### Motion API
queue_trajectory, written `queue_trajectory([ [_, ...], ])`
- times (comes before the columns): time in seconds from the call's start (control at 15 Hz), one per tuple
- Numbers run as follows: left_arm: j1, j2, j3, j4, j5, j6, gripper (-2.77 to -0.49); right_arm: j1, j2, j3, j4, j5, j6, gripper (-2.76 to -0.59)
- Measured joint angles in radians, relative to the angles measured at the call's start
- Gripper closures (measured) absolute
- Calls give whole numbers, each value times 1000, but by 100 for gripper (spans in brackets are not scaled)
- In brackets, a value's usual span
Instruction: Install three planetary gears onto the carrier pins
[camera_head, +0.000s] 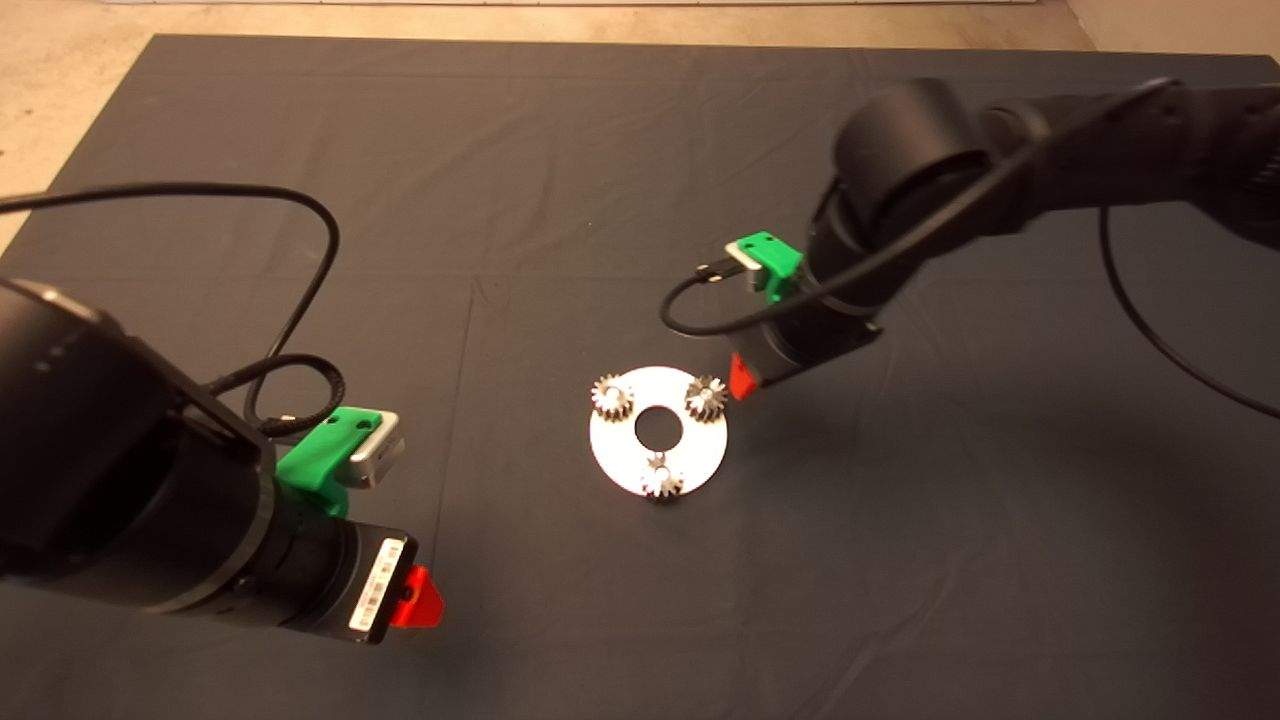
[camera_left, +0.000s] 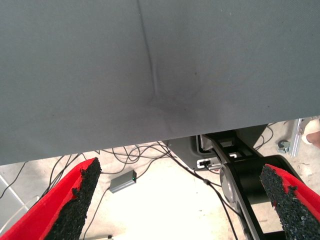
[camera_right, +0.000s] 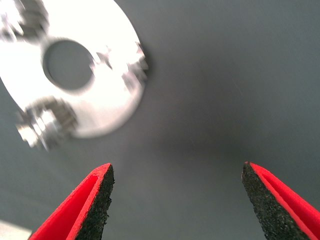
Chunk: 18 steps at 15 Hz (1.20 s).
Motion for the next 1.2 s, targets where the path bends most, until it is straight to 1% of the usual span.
queue_trajectory([
  [0.07,-7,0,0,0,0,1,-233,8,-58,64,0,-1,32,-192],
  [0.13,-11,0,0,0,0,1,-233,19,-131,131,1,-1,74,-197],
  [0.2,-13,0,0,-1,0,1,-233,32,-189,190,2,-10,107,-201],
  [0.27,-14,3,0,-2,0,1,-237,48,-235,251,5,-19,142,-202],
  [0.33,-22,6,0,-9,-1,1,-245,69,-268,327,11,-16,199,-213],
  [0.4,-30,6,0,-13,-1,1,-248,85,-294,394,16,-14,247,-216],
  [0.47,-31,4,0,-20,0,1,-250,102,-309,447,29,-9,286,-217],
  [0.53,-31,5,2,-27,0,1,-260,112,-324,483,47,-5,315,-225],
  [0.6,-33,4,6,-33,0,1,-262,119,-338,499,67,-4,335,-232],
  [0.67,-36,4,11,-39,0,0,-265,121,-348,500,74,-7,352,-233],
  [0.73,-38,4,14,-45,-1,0,-273,123,-354,500,75,-8,362,-233],
  [0.8,-39,4,14,-47,0,0,-275,129,-356,501,81,-9,371,-233],
  [0.93,-41,1,16,-53,0,-1,-275,138,-358,505,87,-8,377,-233],
  [1.07,-41,0,17,-57,0,-2,-275,138,-363,506,93,-7,382,-233],
  [1.2,-42,0,18,-59,0,-2,-275,138,-367,506,97,-9,387,-233],
])
